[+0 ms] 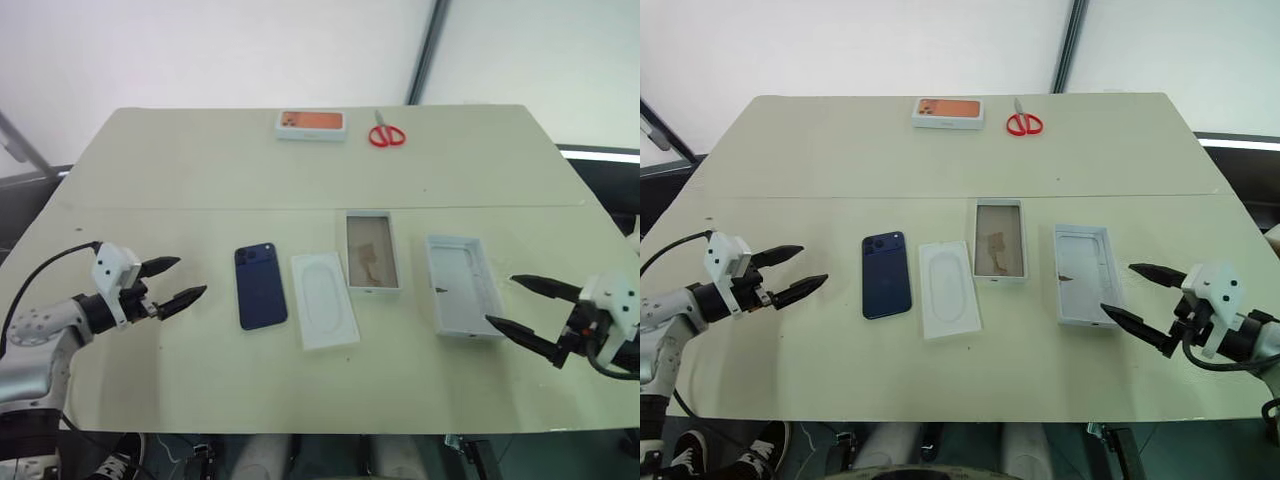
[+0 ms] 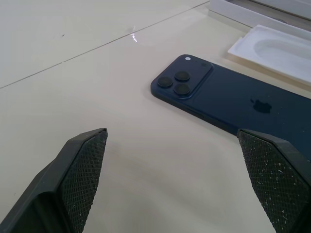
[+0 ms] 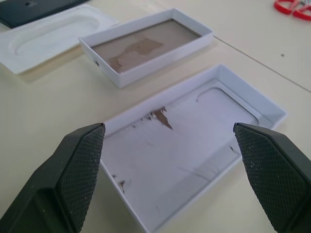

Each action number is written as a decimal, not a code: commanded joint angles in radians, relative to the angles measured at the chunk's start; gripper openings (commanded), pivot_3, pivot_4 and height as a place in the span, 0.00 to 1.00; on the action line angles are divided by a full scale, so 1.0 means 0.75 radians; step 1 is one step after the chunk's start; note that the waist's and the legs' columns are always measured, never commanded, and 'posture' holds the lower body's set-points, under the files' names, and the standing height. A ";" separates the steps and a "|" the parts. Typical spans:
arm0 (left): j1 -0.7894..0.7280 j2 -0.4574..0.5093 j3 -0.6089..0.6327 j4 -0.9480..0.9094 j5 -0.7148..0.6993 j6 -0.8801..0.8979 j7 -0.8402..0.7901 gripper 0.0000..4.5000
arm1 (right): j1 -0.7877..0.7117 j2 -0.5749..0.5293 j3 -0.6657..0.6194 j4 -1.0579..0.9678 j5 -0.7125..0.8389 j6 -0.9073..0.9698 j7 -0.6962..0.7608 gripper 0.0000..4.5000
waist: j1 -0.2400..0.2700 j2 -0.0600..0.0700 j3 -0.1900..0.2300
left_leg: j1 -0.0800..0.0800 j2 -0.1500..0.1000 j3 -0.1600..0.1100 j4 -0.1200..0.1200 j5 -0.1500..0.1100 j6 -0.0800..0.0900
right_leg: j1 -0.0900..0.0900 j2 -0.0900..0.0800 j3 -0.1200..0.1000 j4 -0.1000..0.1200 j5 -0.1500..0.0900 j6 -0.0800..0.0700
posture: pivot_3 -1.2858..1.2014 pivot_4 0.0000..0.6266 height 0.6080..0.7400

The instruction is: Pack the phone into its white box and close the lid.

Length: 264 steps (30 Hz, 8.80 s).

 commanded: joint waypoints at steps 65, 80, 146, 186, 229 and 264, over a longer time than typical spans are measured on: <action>-0.061 -0.437 -0.134 -0.522 -1.162 1.607 1.001 1.00 | -0.361 -0.040 0.449 -0.282 -0.085 0.066 -0.059 0.98 | 0.005 0.001 -0.001 | 0.000 -0.002 0.000 0.003 0.000 0.000 | 0.002 0.000 0.000 0.000 0.000 0.000 | 0.52 0.24 1.00; -0.067 -0.485 -0.241 -0.456 -1.095 1.569 0.994 0.51 | -0.352 -0.034 0.444 -0.306 -0.104 0.058 -0.109 1.00 | 0.002 0.002 -0.002 | 0.000 -0.002 0.000 0.003 0.000 0.000 | 0.002 0.000 0.000 0.000 0.000 0.000 | 0.52 0.24 1.00; -0.292 -0.356 -0.171 -0.309 -1.672 1.356 1.337 0.00 | -0.806 0.290 1.015 -0.077 -0.434 0.108 -0.005 0.86 | -0.027 0.004 -0.003 | -0.001 -0.002 -0.001 0.000 0.002 -0.003 | -0.004 0.001 0.002 0.002 0.000 0.000 | 0.52 0.24 1.00; -0.491 -0.410 -0.283 -0.116 -1.282 1.589 1.018 0.88 | -0.620 0.024 0.689 -0.031 -0.319 0.027 -0.076 0.87 | -0.028 0.003 -0.003 | -0.002 -0.002 0.000 0.000 0.001 -0.002 | -0.003 0.001 0.002 0.002 0.000 0.000 | 0.52 0.24 1.00; -0.225 -0.164 -0.164 -0.446 -0.588 0.890 0.505 0.89 | -1.071 0.526 1.160 0.353 -0.747 -0.022 -0.384 0.02 | -0.040 0.002 -0.001 | -0.002 0.000 -0.001 -0.004 0.003 -0.005 | -0.008 0.005 0.002 0.003 0.000 0.000 | 0.52 0.24 1.00; -0.294 -0.236 -0.169 -0.421 -0.553 0.931 0.522 0.89 | -1.100 0.465 1.169 0.318 -0.806 -0.027 -0.311 0.02 | -0.032 0.002 -0.002 | -0.002 -0.001 -0.001 -0.003 0.003 -0.005 | -0.007 0.005 0.002 0.003 0.000 0.000 | 0.52 0.24 1.00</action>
